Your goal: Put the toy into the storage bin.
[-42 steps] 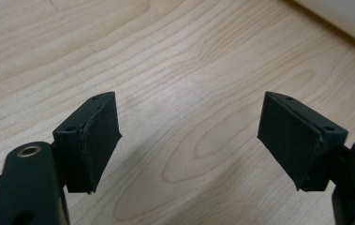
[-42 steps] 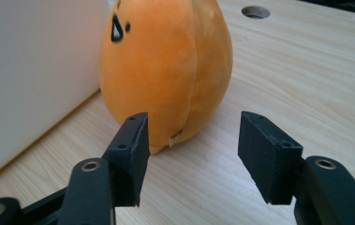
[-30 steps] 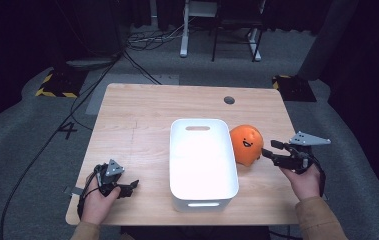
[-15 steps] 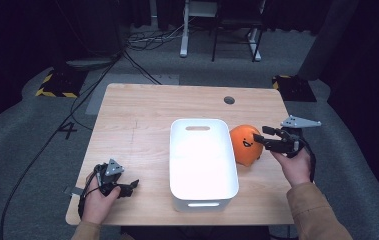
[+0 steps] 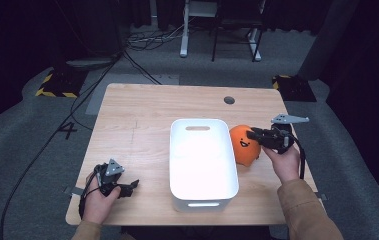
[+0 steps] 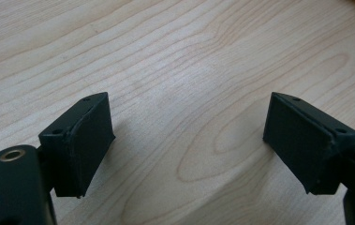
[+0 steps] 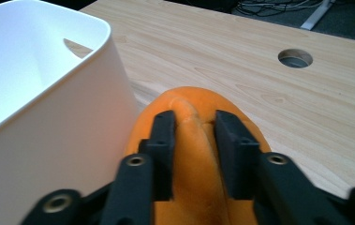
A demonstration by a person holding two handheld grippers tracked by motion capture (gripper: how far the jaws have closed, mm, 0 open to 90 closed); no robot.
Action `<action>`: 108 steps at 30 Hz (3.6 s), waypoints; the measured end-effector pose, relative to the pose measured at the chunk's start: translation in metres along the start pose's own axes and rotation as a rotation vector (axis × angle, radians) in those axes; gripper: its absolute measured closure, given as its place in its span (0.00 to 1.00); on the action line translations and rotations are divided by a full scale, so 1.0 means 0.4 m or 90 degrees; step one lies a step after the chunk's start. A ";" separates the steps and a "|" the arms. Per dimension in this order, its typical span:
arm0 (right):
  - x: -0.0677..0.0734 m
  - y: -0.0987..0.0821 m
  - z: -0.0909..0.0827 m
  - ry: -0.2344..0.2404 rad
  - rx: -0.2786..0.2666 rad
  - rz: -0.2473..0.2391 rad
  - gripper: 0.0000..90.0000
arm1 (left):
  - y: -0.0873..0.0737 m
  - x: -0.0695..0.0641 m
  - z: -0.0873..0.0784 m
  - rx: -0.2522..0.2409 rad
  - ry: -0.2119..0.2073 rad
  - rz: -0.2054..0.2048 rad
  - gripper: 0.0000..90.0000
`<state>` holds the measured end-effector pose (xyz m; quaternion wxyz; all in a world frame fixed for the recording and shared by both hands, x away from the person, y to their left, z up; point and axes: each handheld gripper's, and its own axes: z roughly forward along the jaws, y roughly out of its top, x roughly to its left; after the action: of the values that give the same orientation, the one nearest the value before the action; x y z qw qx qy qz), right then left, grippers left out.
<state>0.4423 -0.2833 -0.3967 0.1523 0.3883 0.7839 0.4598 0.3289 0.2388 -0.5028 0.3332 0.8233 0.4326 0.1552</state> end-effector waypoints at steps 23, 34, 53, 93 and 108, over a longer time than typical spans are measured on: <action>0.004 0.044 -0.165 0.021 -0.100 -0.016 0.88 | 0.006 -0.005 0.005 0.002 0.009 0.006 0.15; -0.009 0.056 -0.239 0.064 -0.172 -0.001 0.89 | 0.006 -0.005 0.006 0.002 0.007 0.005 0.15; 0.004 0.105 -0.286 0.071 -0.201 -0.022 0.90 | 0.005 -0.012 0.004 0.001 0.014 0.001 0.16; 0.210 0.309 -0.105 0.193 -0.181 -0.126 0.90 | 0.005 -0.012 0.006 0.001 0.008 0.004 0.16; 0.264 0.313 -0.022 0.209 -0.137 -0.134 0.90 | 0.005 -0.011 0.006 0.001 0.007 0.004 0.16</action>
<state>0.4267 -0.1750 -0.2744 0.1102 0.2058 0.7806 0.5798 0.3288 0.2333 -0.5030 0.3296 0.8241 0.4317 0.1605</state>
